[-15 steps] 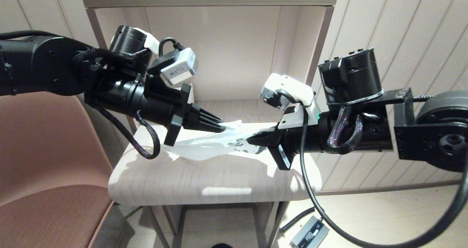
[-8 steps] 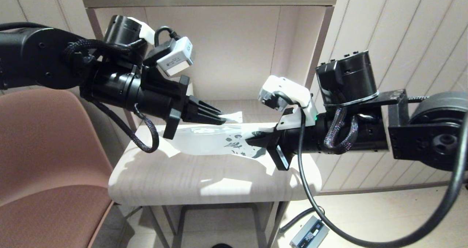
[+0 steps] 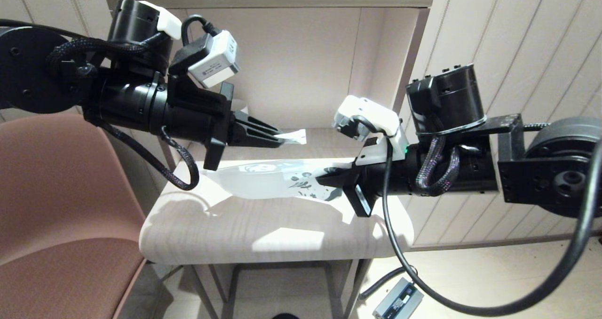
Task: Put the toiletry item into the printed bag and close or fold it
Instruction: Place the toothpaste in the storage bag
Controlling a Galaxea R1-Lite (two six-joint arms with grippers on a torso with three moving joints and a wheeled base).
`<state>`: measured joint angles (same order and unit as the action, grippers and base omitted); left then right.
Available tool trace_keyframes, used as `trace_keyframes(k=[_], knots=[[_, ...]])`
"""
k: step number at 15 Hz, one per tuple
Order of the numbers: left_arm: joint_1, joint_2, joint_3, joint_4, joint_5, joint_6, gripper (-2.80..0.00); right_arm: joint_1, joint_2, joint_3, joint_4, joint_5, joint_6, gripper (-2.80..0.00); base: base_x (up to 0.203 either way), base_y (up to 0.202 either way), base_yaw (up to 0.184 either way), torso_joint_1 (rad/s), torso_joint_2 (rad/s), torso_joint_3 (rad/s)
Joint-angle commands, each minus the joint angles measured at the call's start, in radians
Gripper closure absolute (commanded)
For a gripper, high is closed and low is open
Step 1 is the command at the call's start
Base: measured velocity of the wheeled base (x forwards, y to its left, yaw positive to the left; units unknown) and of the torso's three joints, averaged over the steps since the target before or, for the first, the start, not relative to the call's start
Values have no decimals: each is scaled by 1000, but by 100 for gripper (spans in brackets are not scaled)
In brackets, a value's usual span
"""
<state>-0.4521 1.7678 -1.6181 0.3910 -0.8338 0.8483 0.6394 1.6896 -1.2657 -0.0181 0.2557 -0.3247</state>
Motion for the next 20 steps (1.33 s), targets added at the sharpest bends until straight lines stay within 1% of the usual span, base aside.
trace_keyframes(k=[1,2,3,6,7,8,10,13,14,16,20], knots=[[-1,-19,14,-4,35,21,0,-3,7,-15,0,2,3,0,0,0,0,0,0,0],[-4,-19,15,-4,90,38,0,-3,7,-23,0,1,5,0,0,0,0,0,0,0],[-8,-23,12,-3,124,53,0,-4,7,-29,0,0,9,0,0,0,0,0,0,0],[-8,-42,10,-1,133,60,0,-6,17,-48,1,-1,15,0,0,0,0,0,0,0],[-8,-44,13,1,139,73,0,-4,18,-52,1,0,16,0,0,0,0,0,0,0],[-9,-44,16,3,158,98,0,-4,18,-52,1,0,16,0,0,0,0,0,0,0],[-10,-44,47,-2,167,111,0,-4,22,-52,0,0,16,0,0,0,0,0,0,0],[-11,-54,53,-3,169,140,0,-4,28,-58,1,0,16,0,0,0,0,0,0,0],[-11,-56,53,-3,172,158,0,-4,30,-58,1,0,16,0,0,0,0,0,0,0],[-16,-53,63,-4,211,177,0,-4,35,-57,0,0,17,0,0,0,0,0,0,0],[-23,-41,92,-3,220,204,0,-4,35,-58,0,0,16,0,0,0,0,0,0,0]])
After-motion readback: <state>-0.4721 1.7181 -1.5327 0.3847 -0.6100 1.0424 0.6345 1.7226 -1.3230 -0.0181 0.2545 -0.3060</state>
